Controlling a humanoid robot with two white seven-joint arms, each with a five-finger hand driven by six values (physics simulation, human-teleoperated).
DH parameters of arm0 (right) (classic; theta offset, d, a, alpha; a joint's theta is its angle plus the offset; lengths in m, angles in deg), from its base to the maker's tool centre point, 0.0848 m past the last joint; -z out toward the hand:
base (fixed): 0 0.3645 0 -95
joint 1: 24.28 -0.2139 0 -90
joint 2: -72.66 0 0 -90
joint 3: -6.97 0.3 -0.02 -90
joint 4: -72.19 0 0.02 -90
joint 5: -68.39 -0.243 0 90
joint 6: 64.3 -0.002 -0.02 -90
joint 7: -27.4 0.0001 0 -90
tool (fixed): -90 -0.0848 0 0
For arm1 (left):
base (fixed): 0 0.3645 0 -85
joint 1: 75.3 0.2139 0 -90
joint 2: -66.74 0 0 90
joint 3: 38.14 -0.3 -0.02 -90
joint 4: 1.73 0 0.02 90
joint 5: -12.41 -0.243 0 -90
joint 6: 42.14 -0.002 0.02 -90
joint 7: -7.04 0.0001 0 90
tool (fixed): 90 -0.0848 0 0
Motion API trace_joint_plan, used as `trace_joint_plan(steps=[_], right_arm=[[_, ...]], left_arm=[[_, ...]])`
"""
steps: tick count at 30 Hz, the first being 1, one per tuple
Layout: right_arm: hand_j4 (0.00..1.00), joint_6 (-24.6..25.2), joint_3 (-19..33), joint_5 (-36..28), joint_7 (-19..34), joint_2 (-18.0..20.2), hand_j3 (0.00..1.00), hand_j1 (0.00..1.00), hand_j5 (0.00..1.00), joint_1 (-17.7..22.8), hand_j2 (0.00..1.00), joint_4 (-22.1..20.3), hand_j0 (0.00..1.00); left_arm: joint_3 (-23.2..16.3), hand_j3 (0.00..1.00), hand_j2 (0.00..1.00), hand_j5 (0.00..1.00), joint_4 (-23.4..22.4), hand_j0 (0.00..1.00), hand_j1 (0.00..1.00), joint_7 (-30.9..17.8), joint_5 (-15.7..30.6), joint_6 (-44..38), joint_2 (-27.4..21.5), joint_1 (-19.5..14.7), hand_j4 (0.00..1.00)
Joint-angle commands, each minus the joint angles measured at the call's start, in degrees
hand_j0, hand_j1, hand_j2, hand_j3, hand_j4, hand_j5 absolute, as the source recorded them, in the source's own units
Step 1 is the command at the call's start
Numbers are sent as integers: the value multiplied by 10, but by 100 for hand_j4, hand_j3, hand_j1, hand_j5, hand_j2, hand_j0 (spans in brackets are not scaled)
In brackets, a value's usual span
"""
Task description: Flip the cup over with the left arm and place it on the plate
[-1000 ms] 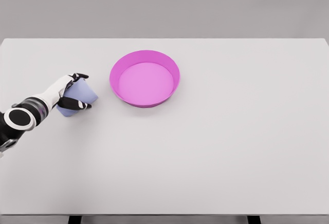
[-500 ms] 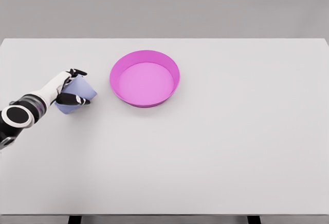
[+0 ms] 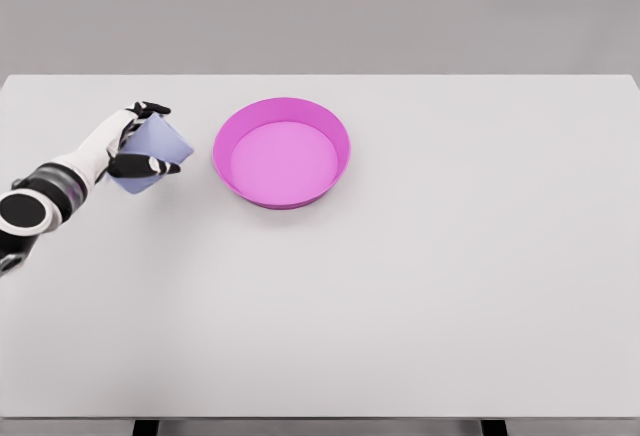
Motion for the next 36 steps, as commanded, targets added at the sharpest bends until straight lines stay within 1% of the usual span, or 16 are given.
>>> trace_joint_plan(steps=[1, 7, 9, 11, 14, 16, 18, 19, 21, 24, 27, 31, 36], right_arm=[[100, 0, 0, 0, 0, 0, 100, 100, 100, 0, 100, 0, 100], [100, 0, 0, 0, 0, 0, 100, 100, 100, 0, 100, 0, 100], [100, 0, 0, 0, 0, 0, 100, 100, 100, 0, 100, 0, 100], [100, 0, 0, 0, 0, 0, 100, 100, 100, 0, 100, 0, 100], [100, 0, 0, 0, 0, 0, 100, 100, 100, 0, 100, 0, 100], [100, 0, -1, 0, 0, 0, 100, 100, 100, 0, 100, 0, 100], [100, 0, -1, 0, 0, 0, 100, 100, 100, 0, 100, 0, 100], [100, 0, -1, 0, 0, 0, 100, 100, 100, 0, 100, 0, 100], [100, 0, 0, 0, 0, 0, 100, 100, 100, 0, 100, 0, 100], [100, 0, -1, 0, 0, 0, 100, 100, 100, 0, 100, 0, 100], [100, 0, -1, 0, 0, 0, 100, 100, 100, 0, 100, 0, 100], [100, 0, -1, 0, 0, 0, 100, 100, 100, 0, 100, 0, 100], [100, 0, -1, 0, 0, 0, 100, 100, 100, 0, 100, 0, 100]], left_arm=[[11, 59, 59, 59, 0, 59, 59, 0, -5, 40, 0, 1, 59], [13, 60, 60, 60, -1, 60, 60, -1, -8, 102, 8, -1, 60], [14, 60, 60, 60, -1, 60, 60, -1, -10, 122, 23, 1, 60], [25, 60, 60, 60, -1, 60, 60, -1, -10, 149, 28, 6, 60], [27, 60, 60, 60, -2, 60, 60, 0, -8, 180, 29, 5, 60], [32, 60, 60, 60, -3, 60, 60, 0, -8, 191, 50, 7, 60], [33, 60, 60, 60, -7, 60, 60, 0, -8, 200, 55, 6, 60], [33, 60, 60, 60, -10, 60, 60, 0, -8, 207, 56, 6, 60], [33, 60, 60, 60, -25, 60, 60, -1, -8, 229, 76, 6, 60], [31, 60, 60, 60, -45, 60, 60, -1, -8, 245, 101, 8, 60], [30, 60, 60, 60, -48, 60, 60, -2, -8, 257, 101, 11, 60], [32, 60, 60, 60, -67, 60, 60, -2, -7, 269, 128, 15, 60], [33, 60, 60, 60, -70, 60, 60, -2, -7, 270, 138, 17, 60]])
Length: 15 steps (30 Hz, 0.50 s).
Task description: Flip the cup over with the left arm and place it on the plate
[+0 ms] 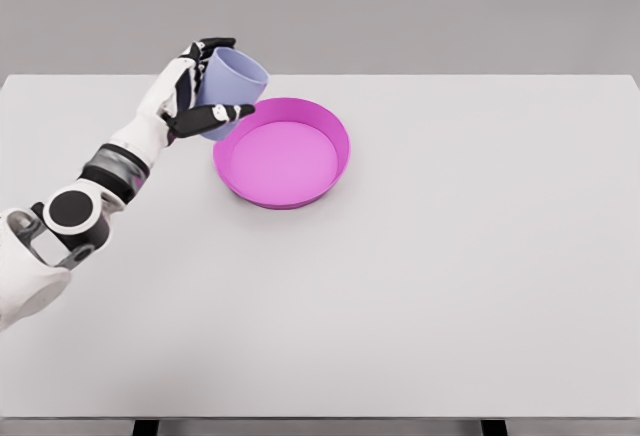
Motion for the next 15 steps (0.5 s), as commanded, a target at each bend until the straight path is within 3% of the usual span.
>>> trace_joint_plan(steps=[1, 15], right_arm=[[100, 0, 0, 0, 0, 0, 100, 100, 100, 0, 100, 0, 100], [100, 0, 0, 0, 0, 0, 100, 100, 100, 0, 100, 0, 100]], left_arm=[[1, 60, 60, 60, -4, 60, 60, 0, -3, 7, 11, 0, 60], [-13, 60, 60, 60, -90, 60, 60, -5, -3, 160, 66, 6, 60]])
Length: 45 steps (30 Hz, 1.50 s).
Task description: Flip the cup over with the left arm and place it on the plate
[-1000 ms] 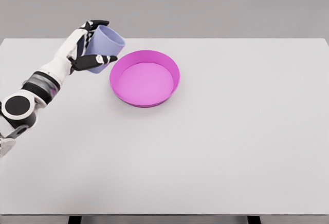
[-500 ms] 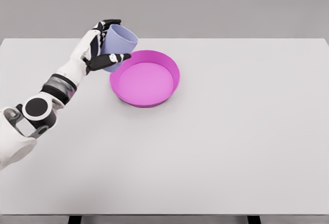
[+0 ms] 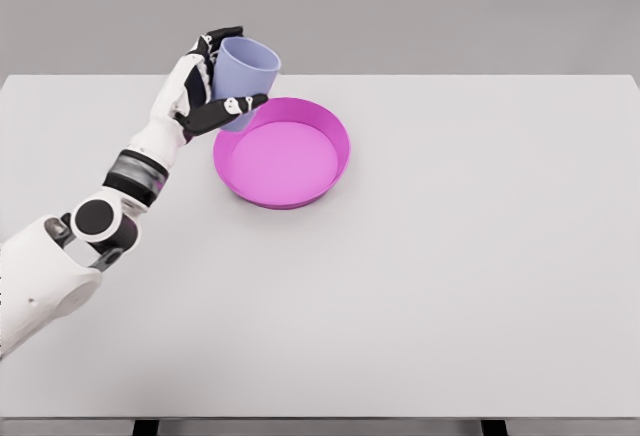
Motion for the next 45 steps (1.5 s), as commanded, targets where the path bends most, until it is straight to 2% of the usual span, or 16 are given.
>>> trace_joint_plan(steps=[1, 8, 11, 26, 28, 45], right_arm=[[100, 0, 0, 0, 0, 0, 100, 100, 100, 0, 100, 0, 100], [100, 0, -1, 0, 0, 0, 100, 100, 100, 0, 100, 0, 100], [100, 0, 0, 0, 0, 0, 100, 100, 100, 0, 100, 0, 100], [100, 0, -1, 0, 0, 0, 100, 100, 100, 0, 100, 0, 100], [100, 0, 0, 0, 0, 0, 100, 100, 100, 0, 100, 0, 100], [100, 0, -1, 0, 0, 0, 100, 100, 100, 0, 100, 0, 100]], left_arm=[[-3, 60, 60, 60, -18, 60, 60, 0, 0, 23, 13, 0, 60], [0, 60, 60, 60, -22, 60, 60, 0, 27, 23, 38, -1, 60], [0, 60, 60, 60, -41, 60, 60, 0, 48, 23, 56, 0, 60], [3, 62, 62, 62, -42, 62, 62, 1, 101, 42, 70, 5, 62], [3, 62, 62, 62, -53, 62, 62, 2, 108, 42, 78, 6, 62], [0, 62, 62, 62, -117, 62, 62, 2, 107, 41, 118, 13, 62]])
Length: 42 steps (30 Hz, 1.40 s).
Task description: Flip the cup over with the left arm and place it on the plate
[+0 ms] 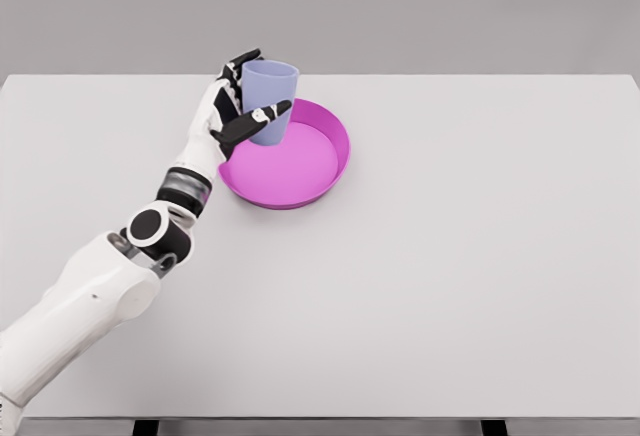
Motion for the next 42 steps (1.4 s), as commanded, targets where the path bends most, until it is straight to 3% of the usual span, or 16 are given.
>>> trace_joint_plan(steps=[1, 8, 19, 42], right_arm=[[100, 0, 0, 0, 0, 0, 100, 100, 100, 0, 100, 0, 100], [100, 0, 0, 0, 0, 0, 100, 100, 100, 0, 100, 0, 100], [100, 0, 0, 0, 0, 0, 100, 100, 100, 0, 100, 0, 100], [100, 0, 0, 0, 0, 0, 100, 100, 100, 0, 100, 0, 100]], left_arm=[[0, 62, 62, 62, -10, 62, 62, 0, -5, -1, 8, 0, 62], [0, 63, 63, 63, -25, 63, 63, -1, -7, 3, 18, 4, 63], [-23, 65, 65, 65, -62, 65, 65, -2, -25, 86, 35, 7, 65], [-26, 65, 65, 65, -98, 65, 65, -2, -66, 99, 60, 11, 65]])
